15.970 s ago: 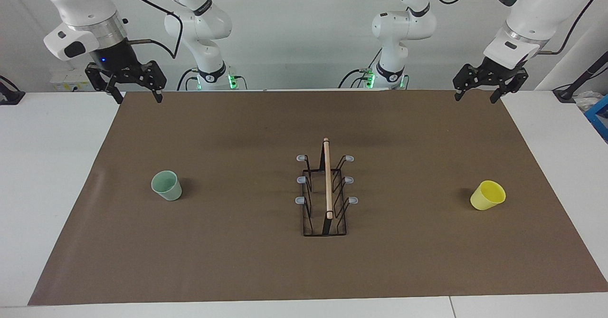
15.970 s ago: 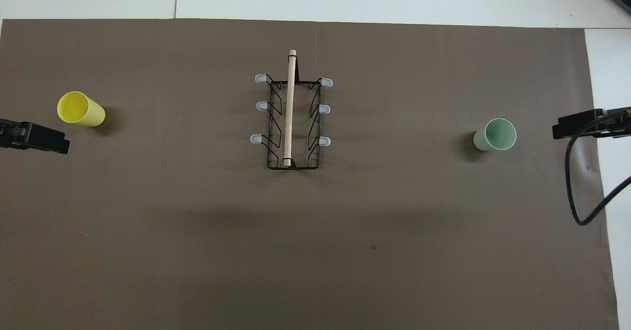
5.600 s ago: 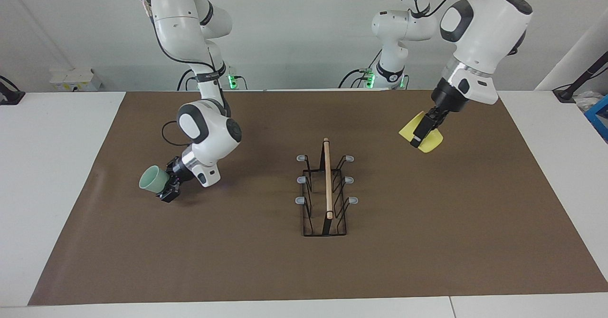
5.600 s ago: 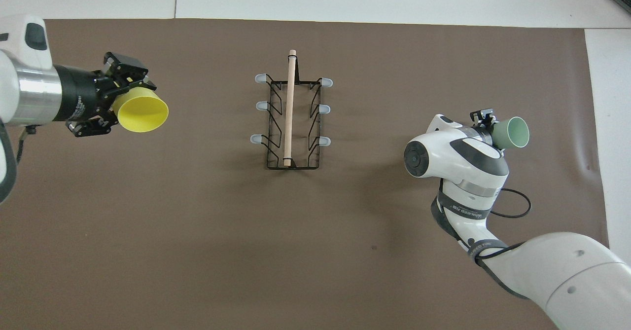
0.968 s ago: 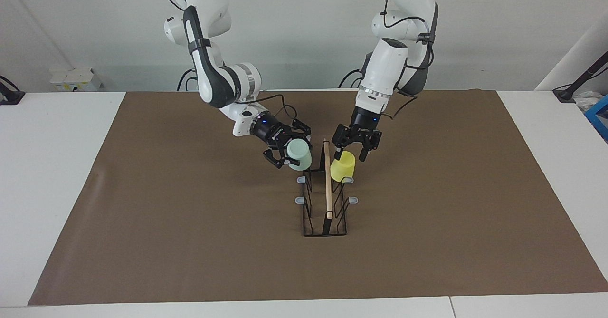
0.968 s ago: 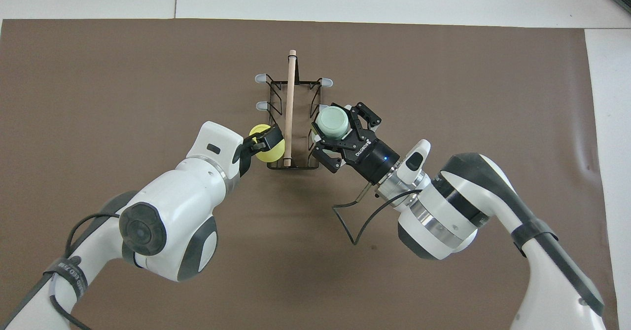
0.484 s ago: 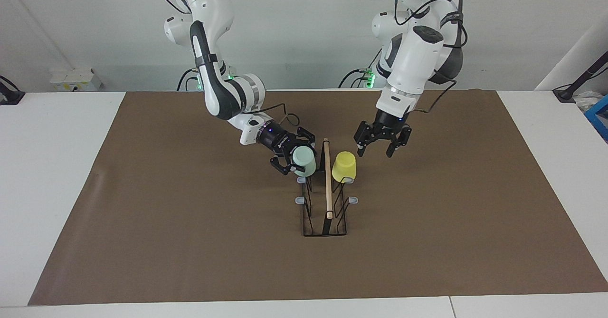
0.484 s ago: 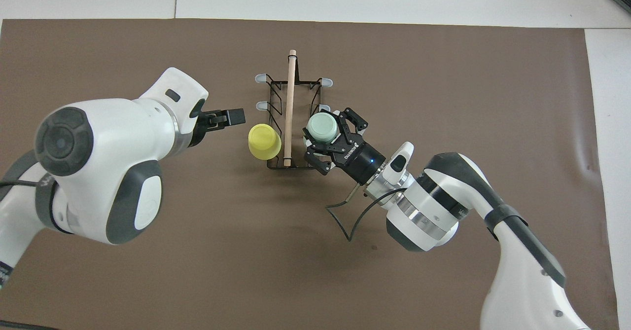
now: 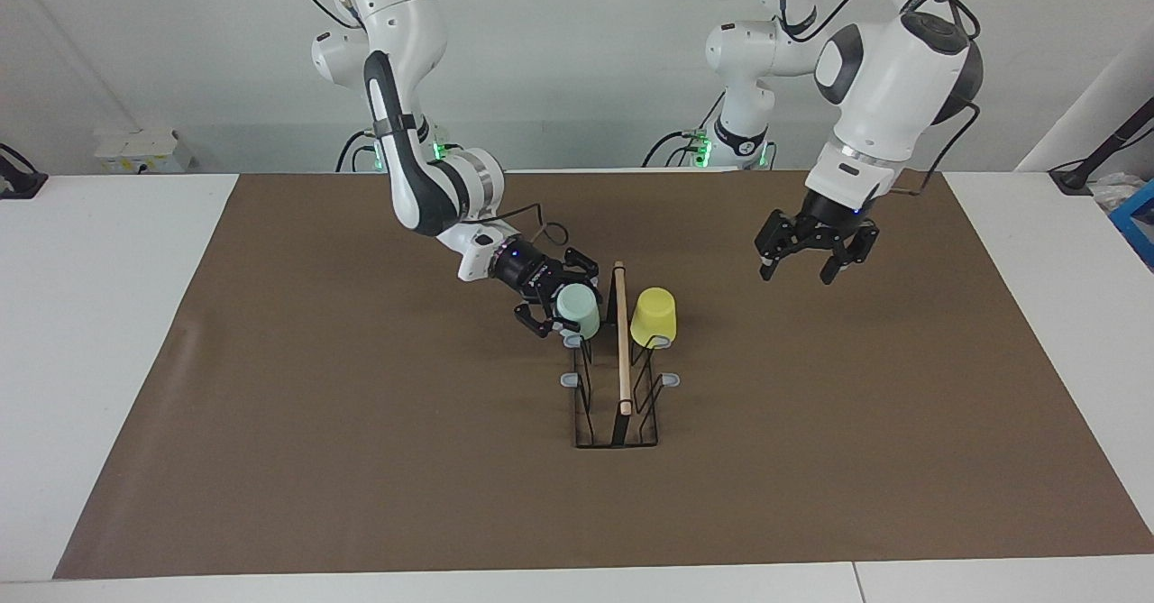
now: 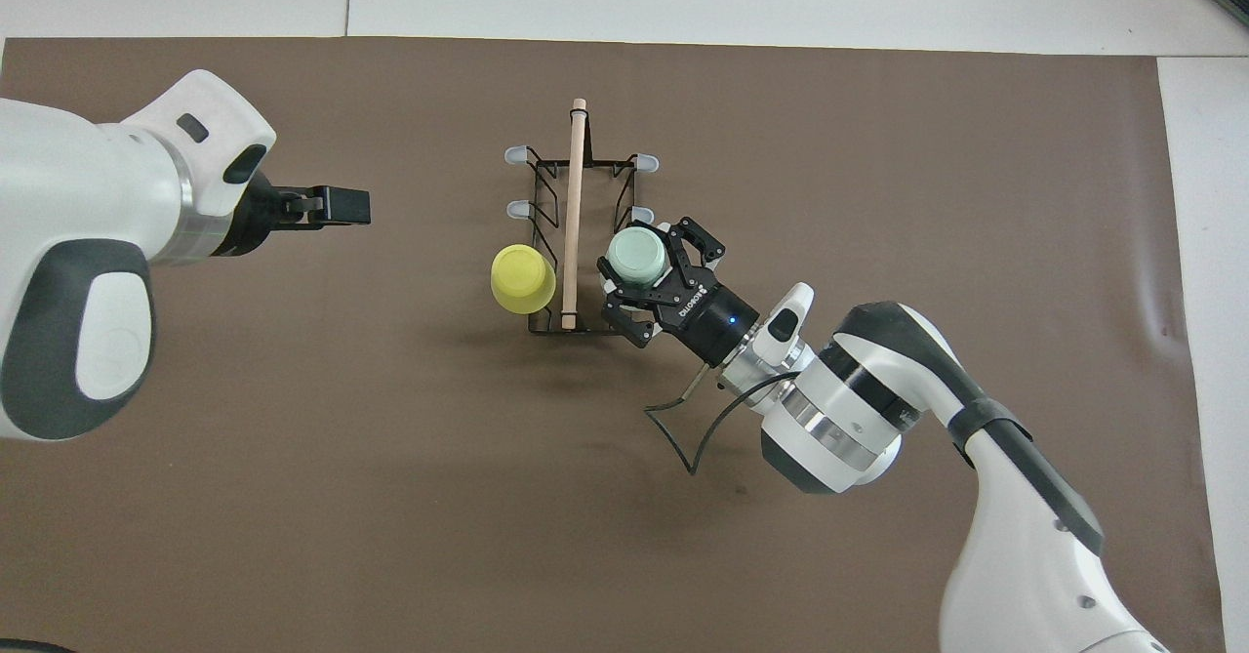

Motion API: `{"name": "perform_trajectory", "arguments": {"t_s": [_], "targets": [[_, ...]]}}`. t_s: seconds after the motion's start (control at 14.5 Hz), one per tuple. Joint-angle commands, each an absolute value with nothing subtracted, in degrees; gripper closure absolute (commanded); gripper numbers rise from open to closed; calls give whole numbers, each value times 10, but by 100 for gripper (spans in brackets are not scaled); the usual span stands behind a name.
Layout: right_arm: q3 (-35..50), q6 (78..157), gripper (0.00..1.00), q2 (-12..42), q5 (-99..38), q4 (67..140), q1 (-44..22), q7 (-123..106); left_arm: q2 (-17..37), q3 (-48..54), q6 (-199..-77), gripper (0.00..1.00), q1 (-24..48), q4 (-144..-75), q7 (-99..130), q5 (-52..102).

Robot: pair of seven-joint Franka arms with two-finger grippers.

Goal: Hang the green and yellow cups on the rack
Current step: 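Withdraw the left gripper while the right gripper lowers the green cup onto a peg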

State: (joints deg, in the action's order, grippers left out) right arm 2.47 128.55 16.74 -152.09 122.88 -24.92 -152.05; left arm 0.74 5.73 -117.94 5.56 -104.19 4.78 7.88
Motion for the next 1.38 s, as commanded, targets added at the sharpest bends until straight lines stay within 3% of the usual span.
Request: {"name": "perform_trajectory", "arguments": {"t_s": [0.0, 0.28, 0.62, 1.31], "targets": [[25, 1291, 23, 172, -1641, 1224, -258, -1573, 8, 30, -1099, 0, 56, -992, -14, 57], [25, 1296, 14, 172, -1641, 1223, -258, -1573, 7, 10, -1021, 0, 55, -948, -73, 9], [26, 1312, 14, 173, -1641, 1219, -258, -1570, 8, -13, -941, 0, 45, -899, -114, 9], [30, 1369, 13, 171, -1641, 1207, -268, -1543, -25, -19, -905, 0, 48, -930, -109, 9]]}}
